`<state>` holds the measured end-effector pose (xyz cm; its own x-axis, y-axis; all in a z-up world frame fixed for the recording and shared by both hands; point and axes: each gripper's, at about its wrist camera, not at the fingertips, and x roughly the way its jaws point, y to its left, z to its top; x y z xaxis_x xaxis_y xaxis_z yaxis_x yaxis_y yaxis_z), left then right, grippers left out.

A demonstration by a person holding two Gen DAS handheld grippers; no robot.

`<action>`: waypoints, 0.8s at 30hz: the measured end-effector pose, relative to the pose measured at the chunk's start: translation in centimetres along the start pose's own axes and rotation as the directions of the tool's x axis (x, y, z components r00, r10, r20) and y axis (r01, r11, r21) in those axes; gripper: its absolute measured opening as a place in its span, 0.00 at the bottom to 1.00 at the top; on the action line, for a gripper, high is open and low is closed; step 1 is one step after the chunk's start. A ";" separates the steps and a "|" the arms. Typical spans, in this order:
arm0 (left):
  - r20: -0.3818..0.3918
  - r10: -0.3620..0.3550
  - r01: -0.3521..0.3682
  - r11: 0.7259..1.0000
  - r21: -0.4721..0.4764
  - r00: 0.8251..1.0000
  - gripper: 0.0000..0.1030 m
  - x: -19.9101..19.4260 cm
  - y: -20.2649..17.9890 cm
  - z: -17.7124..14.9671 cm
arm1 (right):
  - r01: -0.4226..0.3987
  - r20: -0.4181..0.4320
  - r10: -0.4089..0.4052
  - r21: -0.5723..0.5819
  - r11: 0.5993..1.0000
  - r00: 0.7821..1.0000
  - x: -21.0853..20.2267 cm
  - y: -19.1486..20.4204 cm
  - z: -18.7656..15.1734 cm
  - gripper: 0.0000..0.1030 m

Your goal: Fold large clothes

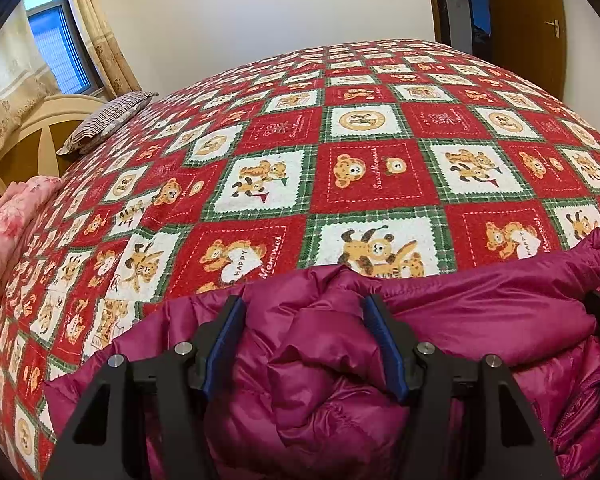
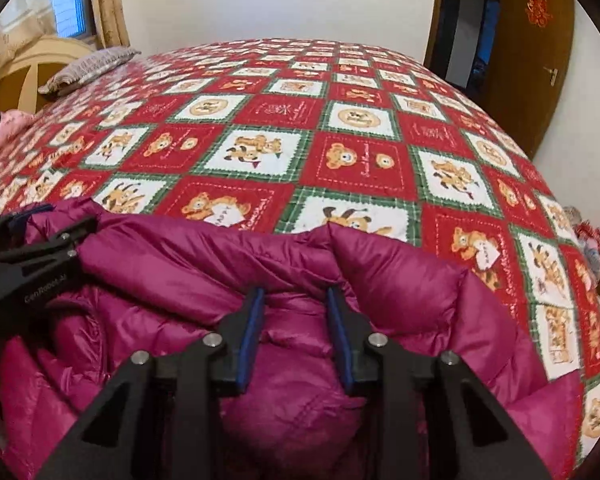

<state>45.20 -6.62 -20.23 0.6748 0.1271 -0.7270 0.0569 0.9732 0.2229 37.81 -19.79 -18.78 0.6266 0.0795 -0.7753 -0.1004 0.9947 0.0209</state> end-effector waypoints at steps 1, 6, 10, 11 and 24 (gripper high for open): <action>-0.001 0.000 0.000 1.000 0.000 1.000 0.61 0.0 0.0 0.0 | 0.000 0.000 0.000 0.000 1.000 1.000 0.0 0.0 0.0 0.34; -0.024 -0.080 0.079 0.996 -0.031 0.997 0.61 0.0 1.0 0.3 | 0.011 -0.018 -0.011 -0.016 1.000 1.000 -0.8 0.3 0.4 0.36; 0.030 -0.235 0.236 0.970 -0.054 0.972 0.61 -3.8 4.4 0.0 | -0.076 0.066 0.070 0.096 0.992 0.995 -6.6 -1.7 -0.1 0.54; 0.059 -0.252 0.254 0.966 -0.038 0.966 0.61 -5.2 5.3 -0.3 | -0.086 0.098 0.076 0.106 0.991 0.992 -8.8 -2.3 -0.6 0.57; 0.199 -0.430 0.399 0.899 0.180 0.880 0.67 -21.8 17.0 -13.8 | -0.022 0.118 0.010 0.099 0.995 0.993 -25.6 -5.9 -13.6 0.63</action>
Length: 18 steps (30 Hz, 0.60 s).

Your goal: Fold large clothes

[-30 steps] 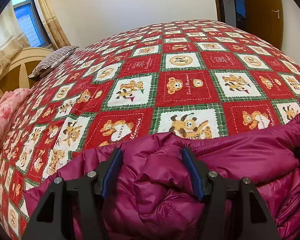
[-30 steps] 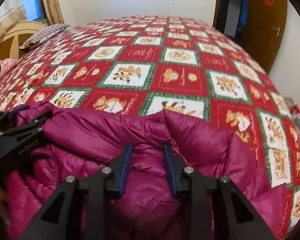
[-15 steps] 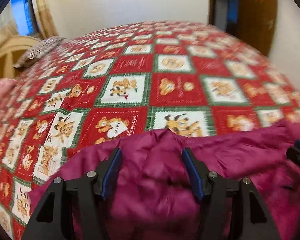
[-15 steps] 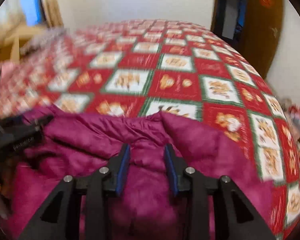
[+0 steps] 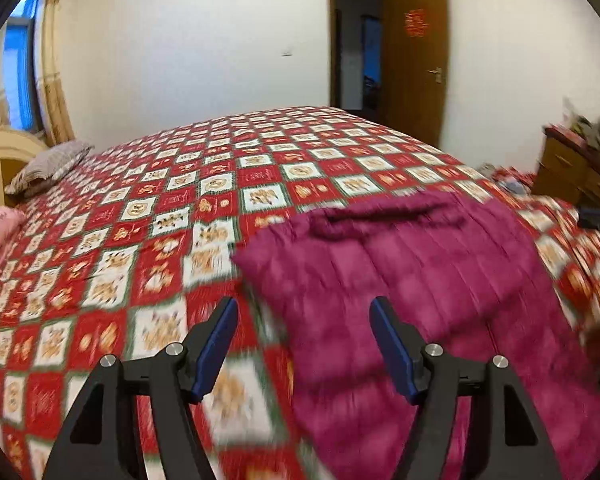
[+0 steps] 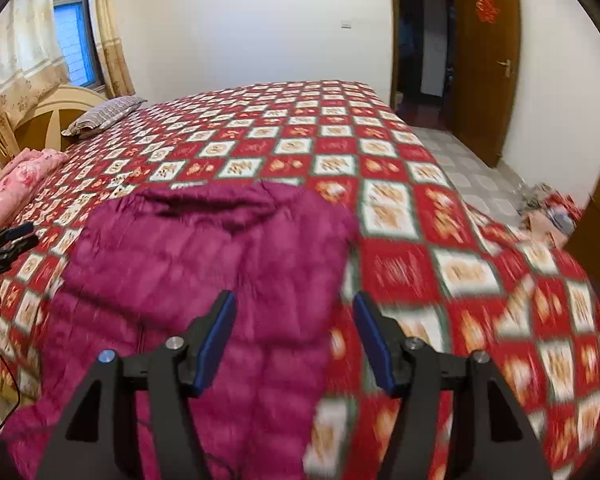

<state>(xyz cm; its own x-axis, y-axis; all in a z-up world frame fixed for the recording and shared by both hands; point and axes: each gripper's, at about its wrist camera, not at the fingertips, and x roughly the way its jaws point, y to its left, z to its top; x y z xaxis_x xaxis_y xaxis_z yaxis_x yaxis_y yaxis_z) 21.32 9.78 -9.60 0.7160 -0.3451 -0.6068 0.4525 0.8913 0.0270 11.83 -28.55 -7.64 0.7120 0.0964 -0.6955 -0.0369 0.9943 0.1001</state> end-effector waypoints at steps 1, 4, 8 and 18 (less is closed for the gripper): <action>-0.003 -0.014 0.014 1.000 0.010 1.000 0.67 -1.1 -0.3 -1.0 | -0.004 -0.004 0.004 0.010 1.000 1.000 -1.1 -0.3 -1.1 0.63; -0.026 -0.052 0.052 0.998 0.019 0.998 0.67 -3.9 -1.2 -4.0 | -0.029 -0.039 0.030 0.031 0.999 0.999 -3.1 -0.8 -3.7 0.63; -0.091 -0.098 0.099 0.995 0.003 0.991 0.68 -5.3 -3.0 -7.0 | -0.049 -0.083 0.054 0.053 0.997 0.995 -5.5 -1.0 -7.0 0.63; -0.301 -0.259 0.264 0.964 -0.025 0.918 0.67 -8.5 -7.7 -15.9 | -0.175 -0.281 0.235 0.223 0.959 0.931 -5.2 -0.3 -16.3 0.63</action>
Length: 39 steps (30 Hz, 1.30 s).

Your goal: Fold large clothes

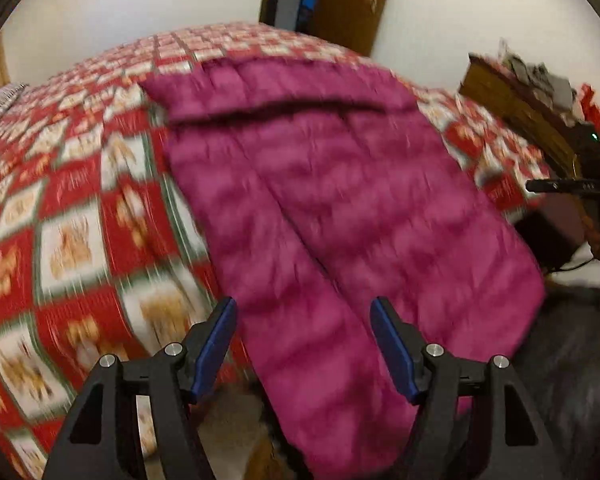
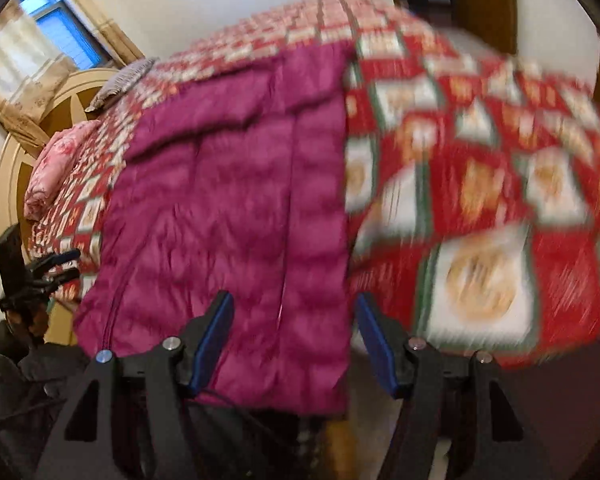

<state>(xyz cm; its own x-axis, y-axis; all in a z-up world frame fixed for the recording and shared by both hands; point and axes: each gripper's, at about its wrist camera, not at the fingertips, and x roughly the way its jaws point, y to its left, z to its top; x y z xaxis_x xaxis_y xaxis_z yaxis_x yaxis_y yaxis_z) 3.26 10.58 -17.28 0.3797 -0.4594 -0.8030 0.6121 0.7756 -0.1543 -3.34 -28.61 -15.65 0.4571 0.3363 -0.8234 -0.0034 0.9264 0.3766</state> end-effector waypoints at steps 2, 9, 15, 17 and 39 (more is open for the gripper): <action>-0.003 -0.026 0.026 0.999 -0.019 1.000 0.67 -0.3 -0.1 -1.3 | -0.017 -0.040 0.019 0.055 0.998 0.999 1.2 -0.9 -1.6 0.64; -0.029 -0.080 0.073 0.975 -0.208 0.996 0.67 0.6 1.5 -4.7 | -0.044 -0.139 0.066 0.156 0.987 0.988 4.2 -2.8 -3.6 0.66; -0.056 -0.053 0.041 0.978 -0.205 0.997 0.67 0.7 1.3 -6.1 | -0.045 -0.185 0.071 0.138 0.989 0.980 6.7 -3.0 -3.1 0.73; -0.084 -0.074 0.054 0.975 -0.216 0.994 0.67 1.5 1.5 -6.4 | -0.076 -0.193 0.105 0.149 0.986 0.976 7.6 -3.0 -3.0 0.73; 0.210 -0.211 0.261 0.931 -0.253 0.955 0.03 -4.8 0.8 -3.3 | -0.402 0.149 0.385 0.112 0.909 0.911 -1.4 -1.3 -2.8 0.08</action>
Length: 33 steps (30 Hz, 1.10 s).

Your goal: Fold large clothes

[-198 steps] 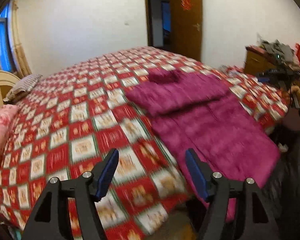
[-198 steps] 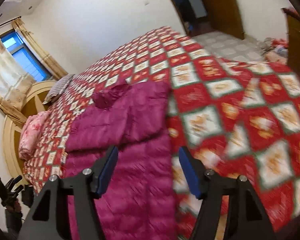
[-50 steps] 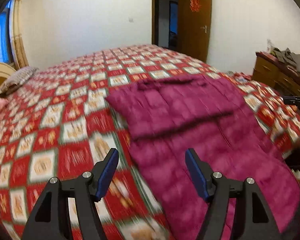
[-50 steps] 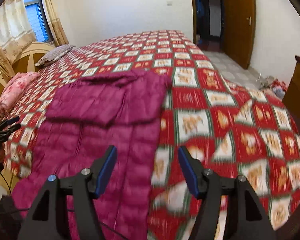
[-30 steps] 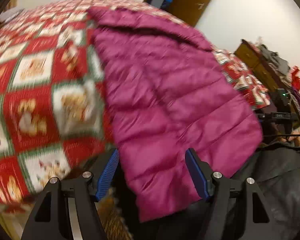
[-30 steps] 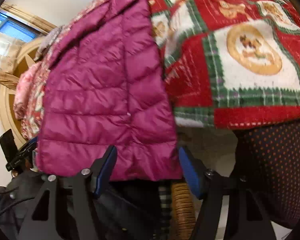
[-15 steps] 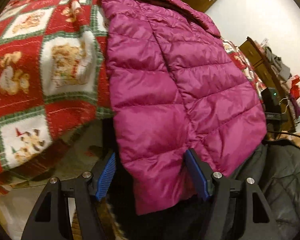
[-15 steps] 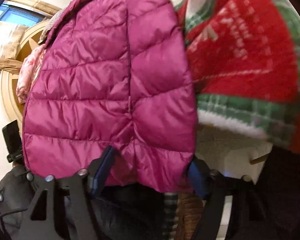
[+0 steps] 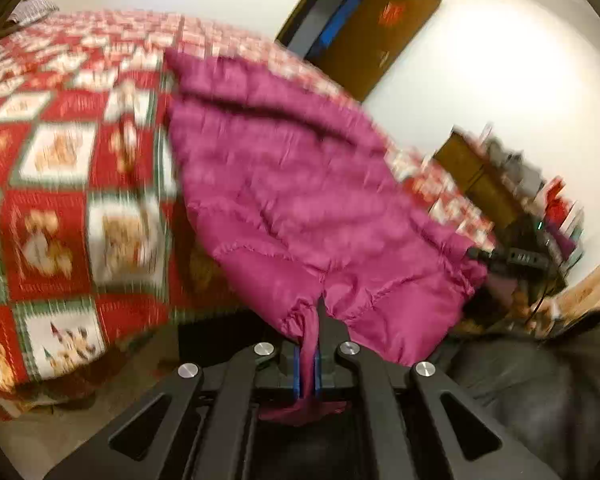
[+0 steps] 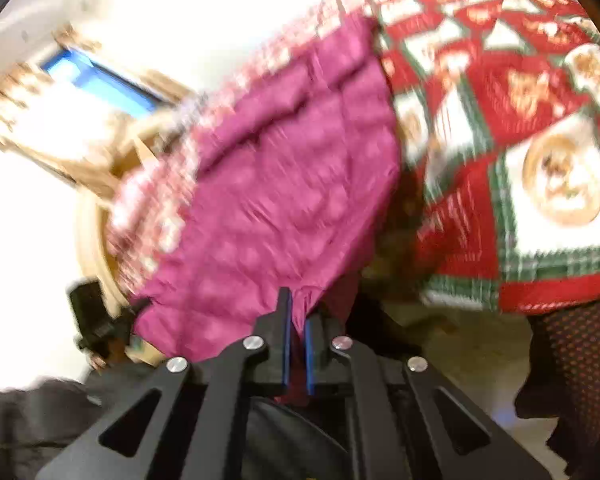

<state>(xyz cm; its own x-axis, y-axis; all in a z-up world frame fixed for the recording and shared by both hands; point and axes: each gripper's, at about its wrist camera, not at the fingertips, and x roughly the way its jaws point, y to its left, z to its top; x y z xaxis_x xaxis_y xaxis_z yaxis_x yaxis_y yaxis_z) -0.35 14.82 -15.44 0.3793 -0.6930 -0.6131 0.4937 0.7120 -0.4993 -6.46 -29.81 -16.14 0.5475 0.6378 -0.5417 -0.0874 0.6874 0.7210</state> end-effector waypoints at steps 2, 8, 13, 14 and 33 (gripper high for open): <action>0.066 -0.019 0.019 1.000 0.002 0.998 0.03 -1.6 -0.7 0.9 | -0.038 0.049 0.038 0.006 0.999 0.998 -1.4 0.7 0.4 0.08; 0.161 -0.054 0.048 0.998 0.044 0.985 0.03 -3.1 -2.3 2.2 | -0.092 0.122 0.094 -0.018 0.996 0.988 -3.5 2.8 1.4 0.08; 0.215 -0.088 0.080 0.996 0.048 0.973 0.03 -4.3 -2.7 2.8 | -0.139 0.161 0.140 -0.012 0.990 0.977 -4.5 3.5 1.5 0.08; 0.222 -0.091 0.082 0.995 0.050 0.971 0.03 -4.4 -2.8 3.1 | -0.147 0.168 0.146 -0.009 0.989 0.975 -4.7 3.3 1.9 0.08; 0.298 0.063 -0.046 0.997 -0.061 0.952 0.03 -0.3 0.8 19.8 | -0.056 0.322 0.065 -0.037 0.998 0.945 -2.4 5.0 17.3 0.08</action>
<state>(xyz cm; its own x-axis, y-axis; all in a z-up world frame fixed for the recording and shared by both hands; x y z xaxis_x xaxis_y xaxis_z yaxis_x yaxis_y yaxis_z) 15.46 13.40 -3.51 0.6255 -0.6493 -0.4326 0.4268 0.7489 -0.5069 6.18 -33.89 -3.79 0.7792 0.5356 -0.3257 -0.1489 0.6629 0.7338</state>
